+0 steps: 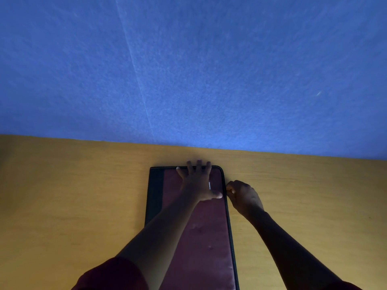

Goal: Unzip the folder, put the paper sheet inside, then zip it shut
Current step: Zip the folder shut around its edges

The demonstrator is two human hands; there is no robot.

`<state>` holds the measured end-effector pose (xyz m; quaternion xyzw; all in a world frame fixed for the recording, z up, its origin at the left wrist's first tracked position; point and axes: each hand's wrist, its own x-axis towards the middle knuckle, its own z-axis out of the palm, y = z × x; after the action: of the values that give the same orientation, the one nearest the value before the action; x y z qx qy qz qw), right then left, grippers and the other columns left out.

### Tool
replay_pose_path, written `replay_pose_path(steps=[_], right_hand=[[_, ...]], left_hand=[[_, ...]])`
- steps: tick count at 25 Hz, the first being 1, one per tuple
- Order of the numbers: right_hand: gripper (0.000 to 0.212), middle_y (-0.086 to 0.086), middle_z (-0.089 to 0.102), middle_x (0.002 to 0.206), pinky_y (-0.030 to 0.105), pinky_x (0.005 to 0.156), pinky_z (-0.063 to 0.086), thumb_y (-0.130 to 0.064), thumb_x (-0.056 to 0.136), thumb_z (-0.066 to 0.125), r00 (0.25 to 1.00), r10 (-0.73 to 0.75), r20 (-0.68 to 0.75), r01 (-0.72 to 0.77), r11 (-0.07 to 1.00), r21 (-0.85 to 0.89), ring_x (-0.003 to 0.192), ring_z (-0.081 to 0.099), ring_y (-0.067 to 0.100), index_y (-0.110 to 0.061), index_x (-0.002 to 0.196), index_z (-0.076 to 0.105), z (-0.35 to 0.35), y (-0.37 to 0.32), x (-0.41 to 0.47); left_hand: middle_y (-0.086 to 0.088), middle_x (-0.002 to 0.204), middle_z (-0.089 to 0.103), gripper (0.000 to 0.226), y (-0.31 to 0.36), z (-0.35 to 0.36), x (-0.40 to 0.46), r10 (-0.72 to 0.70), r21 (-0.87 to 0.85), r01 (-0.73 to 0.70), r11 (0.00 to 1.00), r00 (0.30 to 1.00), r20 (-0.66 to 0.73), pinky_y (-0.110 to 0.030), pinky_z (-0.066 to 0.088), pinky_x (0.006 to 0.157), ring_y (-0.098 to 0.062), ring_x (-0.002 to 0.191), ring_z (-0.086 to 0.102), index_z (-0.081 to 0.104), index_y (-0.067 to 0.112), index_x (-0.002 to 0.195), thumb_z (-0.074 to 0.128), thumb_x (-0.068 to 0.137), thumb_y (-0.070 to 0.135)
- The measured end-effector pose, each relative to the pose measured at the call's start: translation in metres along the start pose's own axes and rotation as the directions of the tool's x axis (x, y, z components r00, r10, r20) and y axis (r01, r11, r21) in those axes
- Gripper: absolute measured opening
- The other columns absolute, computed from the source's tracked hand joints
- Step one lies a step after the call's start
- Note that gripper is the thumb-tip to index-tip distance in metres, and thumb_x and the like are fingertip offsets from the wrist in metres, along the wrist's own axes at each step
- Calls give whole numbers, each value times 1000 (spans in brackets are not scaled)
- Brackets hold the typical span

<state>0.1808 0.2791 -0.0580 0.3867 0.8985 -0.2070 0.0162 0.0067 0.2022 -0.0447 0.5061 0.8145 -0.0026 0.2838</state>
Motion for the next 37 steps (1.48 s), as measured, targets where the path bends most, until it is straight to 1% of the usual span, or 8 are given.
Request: replay_pose_path(steps=[4,11,14,18,23,28,34,37], right_hand=[[7,-4,60,92,29,54,51,-23,96,54,999,-16,-52,13,998,-68,65,58,16,-21,99,61,4,-3,-6],[9,-3,55,95,35,50,53,-14,92,57,998,6,-61,-13,994,-108,60,59,22,-20,100,55,11,-5,-2],[9,-3,54,93,34,48,49,-10,91,56,997,12,-78,-19,996,-91,59,57,24,-18,95,54,10,-6,-1],[18,-2,52,90,36,48,49,1,86,54,997,29,-77,-34,997,-65,60,54,24,-16,91,53,14,-7,-15],[18,-1,52,89,37,48,49,1,85,56,993,64,-96,-70,996,-56,59,54,25,-16,91,53,14,-7,-11],[18,-1,52,93,36,50,51,-2,87,58,995,29,-91,-36,996,-78,61,56,23,-17,97,55,9,-8,7],[28,-1,52,92,32,45,44,11,79,57,991,42,-129,-44,999,-13,58,54,25,-15,91,55,19,-6,-23],[26,-1,52,92,34,45,45,8,81,58,988,59,-141,-60,998,-1,59,56,26,-16,91,54,16,-5,-16]], left_hand=[[-13,164,-13,134,14,7,5,-70,2,70,998,997,19,-79,-5,104,-49,145,-16,-1,27,155,73,56,78],[-9,163,-14,130,14,12,8,-63,-44,63,997,998,-3,-80,-5,103,-47,146,-18,6,28,152,80,54,69],[-8,164,-12,128,12,14,8,-51,-52,50,997,998,-21,-80,-4,103,-46,146,-17,7,29,152,81,55,68],[-9,163,-14,127,11,17,9,-43,-48,42,998,999,-21,-80,-6,103,-46,146,-19,6,29,153,79,56,69],[-8,164,-13,126,12,13,8,-36,-55,35,998,999,-29,-80,-4,104,-46,146,-17,8,29,152,81,57,66],[-6,164,-12,123,11,10,6,-41,-60,39,997,999,-34,-79,-1,105,-45,147,-15,9,30,152,82,58,63],[-7,163,-15,123,12,10,8,-25,-69,23,997,999,-21,-80,0,105,-47,146,-17,10,28,151,82,58,63],[-5,164,-14,122,13,7,7,-22,-71,19,997,999,-29,-81,2,104,-48,146,-15,12,27,150,83,57,62]])
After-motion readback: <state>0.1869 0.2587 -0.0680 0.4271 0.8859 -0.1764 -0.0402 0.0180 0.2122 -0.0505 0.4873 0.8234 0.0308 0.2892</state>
